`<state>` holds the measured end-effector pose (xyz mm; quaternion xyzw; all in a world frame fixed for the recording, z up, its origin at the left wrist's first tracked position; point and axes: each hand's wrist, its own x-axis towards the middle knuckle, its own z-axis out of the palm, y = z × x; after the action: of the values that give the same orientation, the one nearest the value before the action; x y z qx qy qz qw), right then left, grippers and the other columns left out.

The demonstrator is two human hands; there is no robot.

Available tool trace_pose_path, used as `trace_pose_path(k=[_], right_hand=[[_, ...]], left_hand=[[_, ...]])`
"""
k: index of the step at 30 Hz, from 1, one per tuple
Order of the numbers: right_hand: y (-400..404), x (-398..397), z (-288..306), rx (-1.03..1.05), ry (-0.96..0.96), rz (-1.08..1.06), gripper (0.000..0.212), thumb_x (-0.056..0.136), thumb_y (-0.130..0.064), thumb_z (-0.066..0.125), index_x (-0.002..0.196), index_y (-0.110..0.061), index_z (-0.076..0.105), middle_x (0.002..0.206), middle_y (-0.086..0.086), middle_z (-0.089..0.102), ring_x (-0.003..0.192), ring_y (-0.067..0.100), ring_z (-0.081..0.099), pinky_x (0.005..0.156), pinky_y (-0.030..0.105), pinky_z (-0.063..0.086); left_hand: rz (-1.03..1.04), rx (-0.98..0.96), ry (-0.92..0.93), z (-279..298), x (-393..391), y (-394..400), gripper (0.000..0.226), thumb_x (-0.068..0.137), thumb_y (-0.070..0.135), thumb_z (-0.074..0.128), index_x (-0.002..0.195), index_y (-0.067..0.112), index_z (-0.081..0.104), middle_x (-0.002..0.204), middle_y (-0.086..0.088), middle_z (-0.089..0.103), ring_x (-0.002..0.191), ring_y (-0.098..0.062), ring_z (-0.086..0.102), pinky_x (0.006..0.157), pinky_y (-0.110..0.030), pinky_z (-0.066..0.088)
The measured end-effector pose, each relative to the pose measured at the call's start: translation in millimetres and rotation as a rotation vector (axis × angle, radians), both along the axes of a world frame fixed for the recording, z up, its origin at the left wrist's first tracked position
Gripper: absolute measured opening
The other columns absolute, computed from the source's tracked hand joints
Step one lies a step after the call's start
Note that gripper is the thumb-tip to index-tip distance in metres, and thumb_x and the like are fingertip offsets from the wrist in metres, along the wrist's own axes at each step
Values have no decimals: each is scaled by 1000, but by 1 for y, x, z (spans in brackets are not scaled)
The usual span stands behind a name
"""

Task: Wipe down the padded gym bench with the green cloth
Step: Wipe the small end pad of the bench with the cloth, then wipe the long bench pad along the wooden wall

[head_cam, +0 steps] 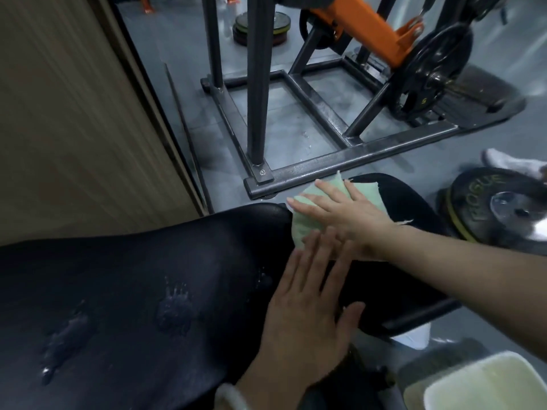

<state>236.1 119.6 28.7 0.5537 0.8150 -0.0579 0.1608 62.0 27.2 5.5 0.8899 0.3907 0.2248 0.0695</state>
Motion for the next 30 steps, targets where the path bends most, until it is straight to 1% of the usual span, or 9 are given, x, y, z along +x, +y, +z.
trace_pose_path(k=[2, 4, 6, 10, 14, 17, 21, 26, 30], right_hand=[[-8, -8, 2, 54, 92, -118, 77, 73, -79, -3, 143, -50, -20, 161, -9, 3, 147, 23, -13, 114, 60, -2], [-16, -20, -3, 96, 107, -214, 81, 68, -81, -14, 143, -52, -15, 161, -8, 1, 147, 25, -12, 113, 62, -2], [-19, -28, -8, 113, 108, -310, 75, 73, -75, -13, 144, -53, -12, 161, -6, -3, 147, 28, -12, 112, 63, -2], [-39, -46, -13, 153, 152, -475, 63, 85, -69, -3, 146, -53, -2, 161, -4, -8, 146, 32, -14, 111, 66, -4], [-50, -51, -14, 184, 121, -526, 68, 83, -72, -7, 147, -52, 1, 161, -2, -10, 145, 35, -15, 110, 67, -3], [-33, -55, -11, 161, 127, -559, 62, 89, -69, 3, 148, -50, 6, 161, 0, -9, 144, 37, -15, 108, 69, -3], [-11, -66, -12, 156, 135, -624, 62, 90, -68, 2, 148, -49, 9, 161, -2, -11, 143, 39, -17, 108, 69, -6], [-42, -73, -11, 189, 186, -685, 63, 89, -70, 4, 148, -48, 14, 161, -4, -10, 144, 36, -17, 109, 66, -8], [-50, -77, -9, 177, 160, -730, 67, 87, -71, 0, 149, -47, 8, 160, -2, -14, 143, 37, -20, 108, 67, -11]], left_hand=[[27, 3, 112, -4, -39, -10, 68, 94, 46, 36, 150, 11, 21, 157, -10, 20, 146, -24, 16, 115, -40, 18], [31, 11, 207, -7, -71, -18, 71, 93, 48, 36, 149, 7, 22, 158, -11, 19, 145, -24, 20, 111, -41, 22], [78, 2, 253, -11, -91, -23, 71, 94, 48, 33, 148, 4, 23, 157, -13, 21, 144, -25, 22, 110, -41, 24], [280, -105, 275, -11, -100, -27, 72, 99, 52, 14, 147, -2, 23, 157, -16, 19, 144, -26, 20, 111, -42, 21], [363, -120, 258, -11, -96, -30, 77, 94, 55, 27, 147, -2, 28, 157, -17, 19, 145, -27, 18, 112, -43, 19], [357, -106, 261, -11, -96, -28, 79, 89, 54, 35, 146, 0, 30, 157, -17, 20, 145, -27, 19, 112, -43, 19], [322, -81, 244, -12, -97, -26, 76, 88, 52, 36, 146, 4, 32, 156, -16, 22, 144, -28, 21, 111, -45, 20], [294, -96, 217, -12, -98, -26, 74, 89, 52, 37, 148, 8, 31, 157, -14, 22, 145, -27, 20, 112, -44, 18], [295, -70, 185, -14, -97, -27, 75, 88, 52, 38, 148, 8, 29, 156, -14, 23, 144, -28, 23, 112, -44, 20]])
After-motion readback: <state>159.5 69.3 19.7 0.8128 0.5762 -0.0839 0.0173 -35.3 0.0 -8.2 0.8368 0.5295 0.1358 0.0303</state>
